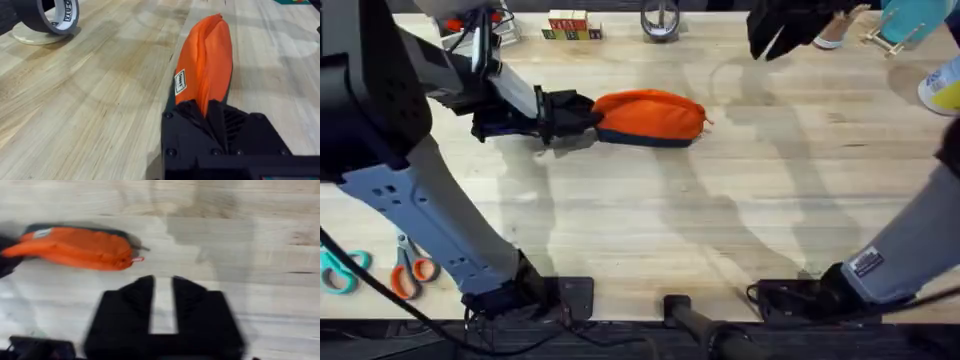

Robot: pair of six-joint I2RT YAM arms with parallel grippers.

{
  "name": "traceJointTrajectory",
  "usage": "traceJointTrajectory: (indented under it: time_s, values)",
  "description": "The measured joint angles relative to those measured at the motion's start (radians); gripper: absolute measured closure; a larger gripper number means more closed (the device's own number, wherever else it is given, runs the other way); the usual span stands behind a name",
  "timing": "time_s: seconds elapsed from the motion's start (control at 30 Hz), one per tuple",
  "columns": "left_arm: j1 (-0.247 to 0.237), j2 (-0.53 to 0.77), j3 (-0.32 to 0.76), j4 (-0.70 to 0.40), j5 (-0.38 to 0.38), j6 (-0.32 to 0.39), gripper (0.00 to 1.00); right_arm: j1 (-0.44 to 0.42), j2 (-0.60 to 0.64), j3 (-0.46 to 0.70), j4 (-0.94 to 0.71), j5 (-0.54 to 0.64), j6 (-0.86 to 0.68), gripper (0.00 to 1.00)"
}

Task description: Unzip the bag, pick up the pens from the table one at a time and place them inside, then zip the bag closed.

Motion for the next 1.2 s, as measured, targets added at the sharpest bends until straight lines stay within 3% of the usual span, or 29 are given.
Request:
traceJointTrajectory:
  time_s: [0.17,0.2,0.5,0.6,0.77,0.8,1.2]
  values:
    - [0.0,0.0,0.0,0.0,0.0,0.0,0.96,0.014,-0.096,0.0,-0.042,-0.044,-0.056,0.109]
    - [0.0,0.0,0.0,0.0,0.0,0.0,0.96,0.021,-0.112,0.0,-0.052,-0.048,-0.072,0.034]
    - [0.0,0.0,0.0,0.0,0.0,0.0,0.959,0.13,-0.224,0.0,-0.138,-0.063,-0.138,0.004]
    - [0.0,0.0,0.0,0.001,0.0,-0.001,0.89,0.168,-0.24,0.0,-0.15,-0.065,-0.149,0.004]
    - [0.012,0.0,0.0,0.004,0.002,-0.002,0.139,0.224,-0.244,0.0,-0.15,-0.066,-0.169,0.004]
    - [0.013,0.0,0.0,0.004,0.002,-0.005,0.041,0.231,-0.244,0.0,-0.152,-0.067,-0.171,0.004]
    - [0.016,0.0,0.0,-0.017,0.005,-0.006,0.006,0.242,-0.244,0.0,-0.155,-0.069,-0.193,0.004]
